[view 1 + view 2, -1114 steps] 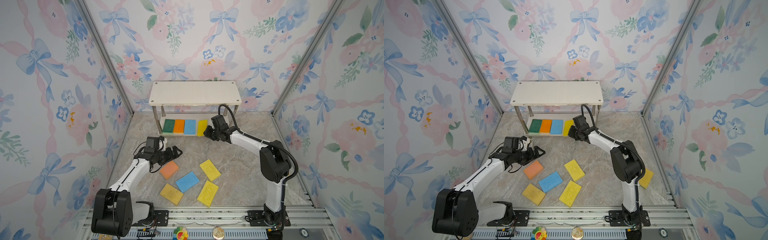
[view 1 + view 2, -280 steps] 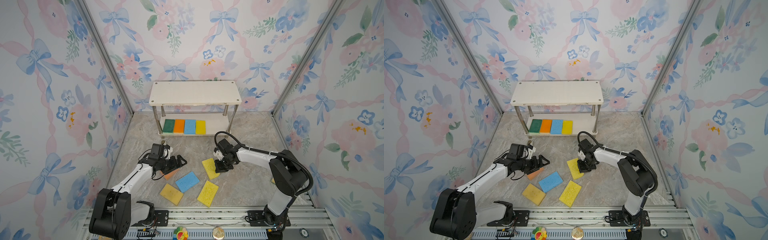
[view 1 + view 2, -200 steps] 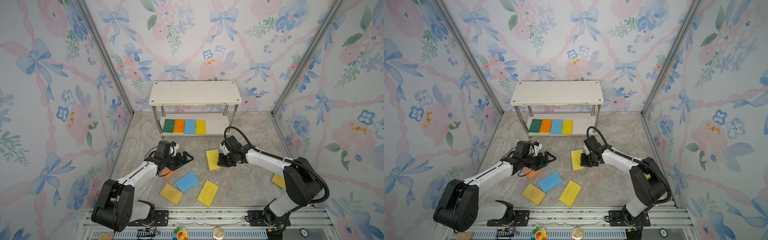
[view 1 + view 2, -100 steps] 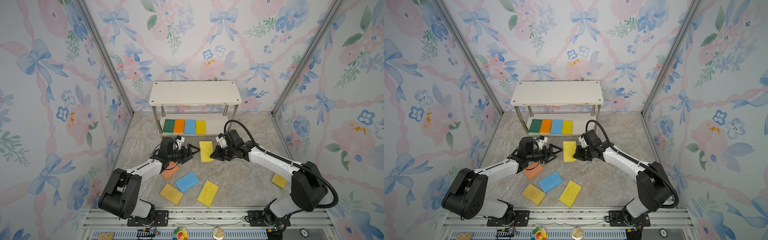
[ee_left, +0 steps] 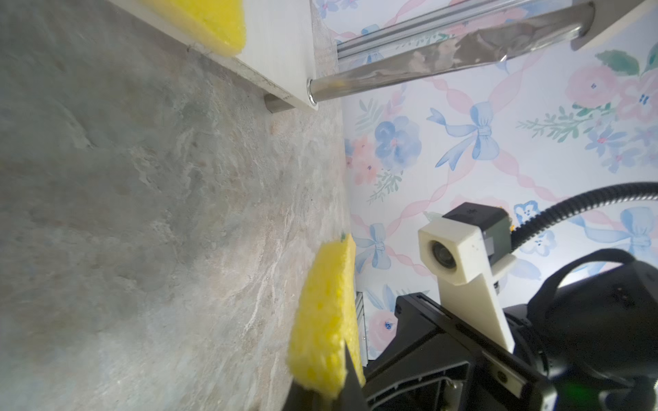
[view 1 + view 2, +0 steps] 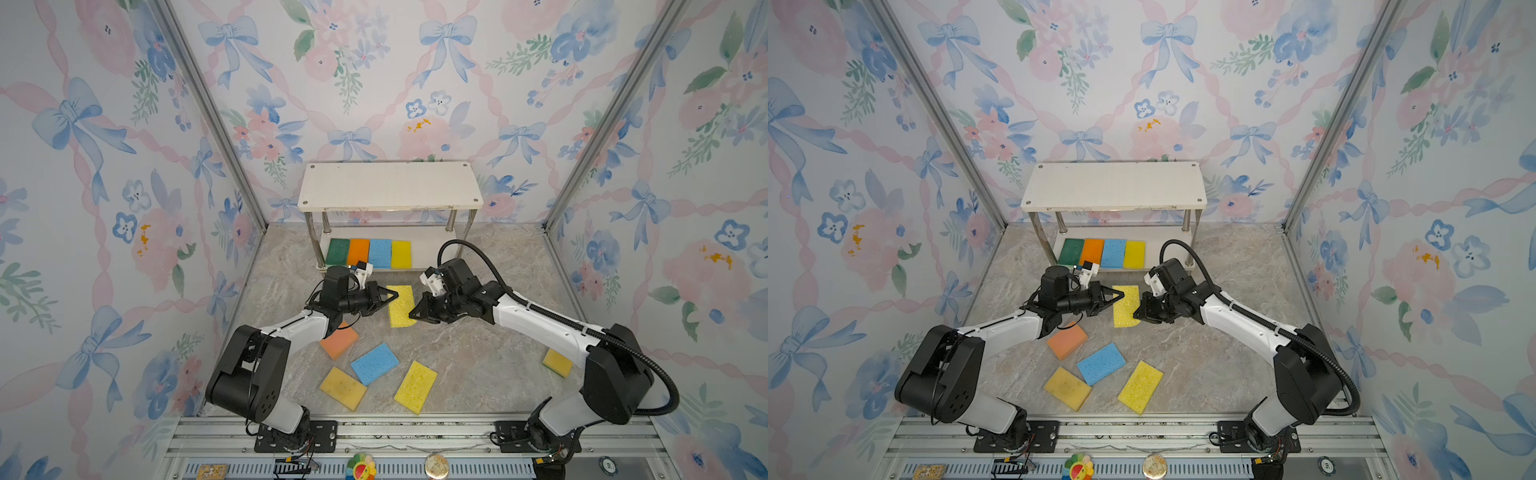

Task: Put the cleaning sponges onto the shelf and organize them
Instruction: 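Hold the thin yellow sponge upright toward the left gripper while the left gripper approaches, then carry the thin yellow sponge beside the thick one while the left gripper withdraws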

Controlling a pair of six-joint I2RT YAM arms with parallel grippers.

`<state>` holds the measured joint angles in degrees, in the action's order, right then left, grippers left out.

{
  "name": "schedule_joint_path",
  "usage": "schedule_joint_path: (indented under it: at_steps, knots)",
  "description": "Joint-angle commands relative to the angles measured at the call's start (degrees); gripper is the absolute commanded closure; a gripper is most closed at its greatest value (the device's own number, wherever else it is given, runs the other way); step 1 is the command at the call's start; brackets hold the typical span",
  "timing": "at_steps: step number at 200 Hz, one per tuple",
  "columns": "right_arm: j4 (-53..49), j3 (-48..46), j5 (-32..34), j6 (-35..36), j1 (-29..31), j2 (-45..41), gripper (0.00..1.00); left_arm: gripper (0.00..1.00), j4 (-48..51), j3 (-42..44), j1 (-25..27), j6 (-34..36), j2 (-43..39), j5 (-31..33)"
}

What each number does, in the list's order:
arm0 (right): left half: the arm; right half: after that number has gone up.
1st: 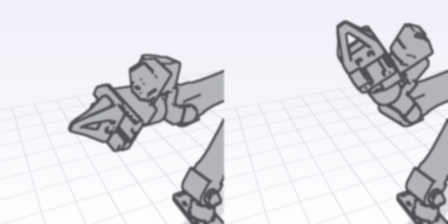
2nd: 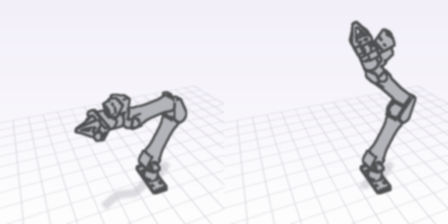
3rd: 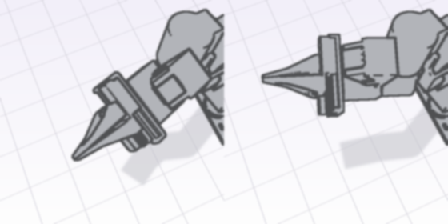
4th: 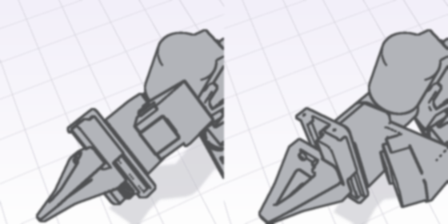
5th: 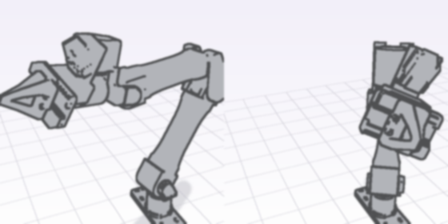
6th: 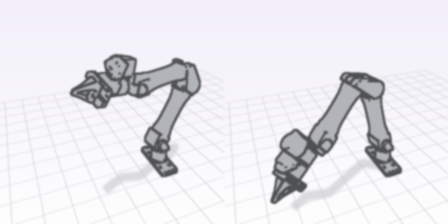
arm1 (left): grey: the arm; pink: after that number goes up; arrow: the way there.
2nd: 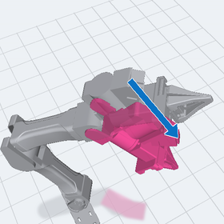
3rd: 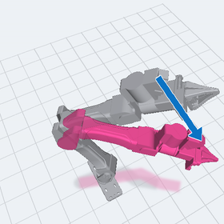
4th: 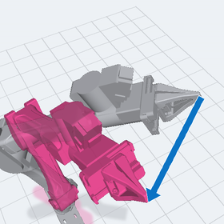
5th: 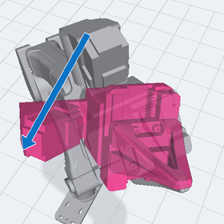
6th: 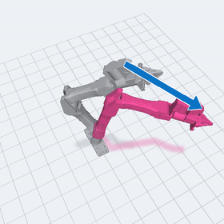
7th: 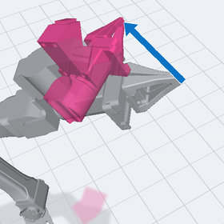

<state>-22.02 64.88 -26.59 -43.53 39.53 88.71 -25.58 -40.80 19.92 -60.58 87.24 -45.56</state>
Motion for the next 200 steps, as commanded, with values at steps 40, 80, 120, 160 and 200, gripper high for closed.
schedule_joint_path:
  at_steps: [40, 80, 120, 160, 200]
  knots:
    - [11.69, -8.15, 1.03, -15.23, -1.21, -6.15, 0.52, 1.0, -2.27, -2.41, -0.86, -1.27, 0.52, -1.17]
    - [20.15, -10.56, -1.45, -19.94, 0.59, -7.14, 0.49, 1.0, -4.45, -3.19, -1.38, -4.31, 0.4, -2.34]
    - [26.3, -13.39, -1.16, -22.98, 0.48, -7.84, 0.5, 1.0, -5.91, -3.02, -1.83, -6.13, -0.43, -2.6]
    - [26.77, -14.06, -0.61, -23.28, 0.63, -8.96, 0.57, 1.0, -6.06, -1.43, -2.58, -6.35, -1.81, -1.55]
    - [25.8, -15.0, 0.97, -23.22, 0.64, -10.48, 0.68, 1.0, -6.0, -1.13, -3.4, -6.57, -2.2, -1.9]
